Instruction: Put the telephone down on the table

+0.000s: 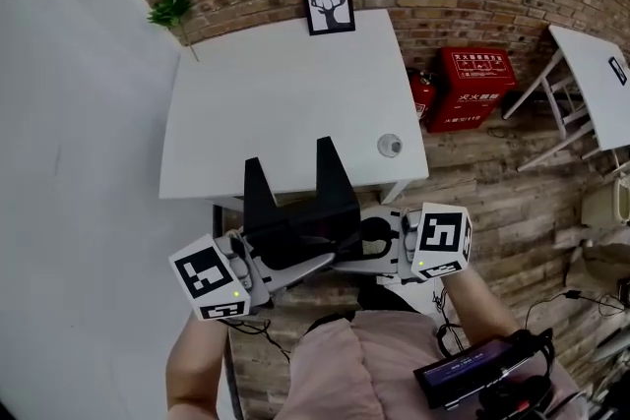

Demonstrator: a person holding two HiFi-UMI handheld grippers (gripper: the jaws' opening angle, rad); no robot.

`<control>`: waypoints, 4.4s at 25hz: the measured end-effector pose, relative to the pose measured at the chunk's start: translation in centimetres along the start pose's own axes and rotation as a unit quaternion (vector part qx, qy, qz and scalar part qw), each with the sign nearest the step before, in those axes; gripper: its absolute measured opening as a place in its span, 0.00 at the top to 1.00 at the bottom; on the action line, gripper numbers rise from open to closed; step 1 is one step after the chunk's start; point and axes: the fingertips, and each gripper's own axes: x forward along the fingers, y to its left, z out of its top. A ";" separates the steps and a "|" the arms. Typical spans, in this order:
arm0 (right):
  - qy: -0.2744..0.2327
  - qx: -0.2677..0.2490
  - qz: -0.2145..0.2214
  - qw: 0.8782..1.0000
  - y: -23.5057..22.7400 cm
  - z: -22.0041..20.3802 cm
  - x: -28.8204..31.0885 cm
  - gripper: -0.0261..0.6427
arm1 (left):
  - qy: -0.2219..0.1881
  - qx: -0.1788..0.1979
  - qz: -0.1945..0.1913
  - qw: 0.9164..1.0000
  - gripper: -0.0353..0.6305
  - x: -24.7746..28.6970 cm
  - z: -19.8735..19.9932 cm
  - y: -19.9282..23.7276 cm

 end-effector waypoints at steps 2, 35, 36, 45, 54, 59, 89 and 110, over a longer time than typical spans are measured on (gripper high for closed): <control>0.002 -0.005 0.003 1.000 -1.2 0.9 -0.4 0.71 | -0.003 0.003 0.005 1.000 0.71 0.3 1.1 1.1; -0.003 0.029 -0.077 0.997 -24.7 7.5 11.7 0.71 | 0.024 0.000 -0.067 0.997 0.70 -8.4 4.2 26.2; -0.005 0.024 -0.082 0.996 -25.3 8.1 11.9 0.71 | 0.024 0.007 -0.070 0.997 0.70 -8.7 4.7 26.8; -0.012 -0.010 -0.120 0.993 -29.5 12.8 12.3 0.71 | 0.020 0.047 -0.100 0.994 0.70 -9.7 9.3 30.7; 0.001 0.014 -0.118 0.993 -32.2 12.1 10.4 0.71 | 0.015 0.021 -0.105 0.994 0.70 -7.3 9.1 33.2; 0.006 0.034 -0.104 0.994 -33.7 11.1 9.4 0.71 | 0.017 -0.003 -0.094 0.995 0.70 -5.8 8.5 34.8; 0.008 0.182 -0.078 0.980 -38.6 0.6 9.4 0.71 | 0.049 -0.153 -0.100 0.982 0.70 -1.8 -1.8 40.8; 0.034 0.279 -0.081 0.956 -40.9 -4.9 9.5 0.70 | 0.055 -0.255 -0.118 0.958 0.70 0.1 -7.6 43.9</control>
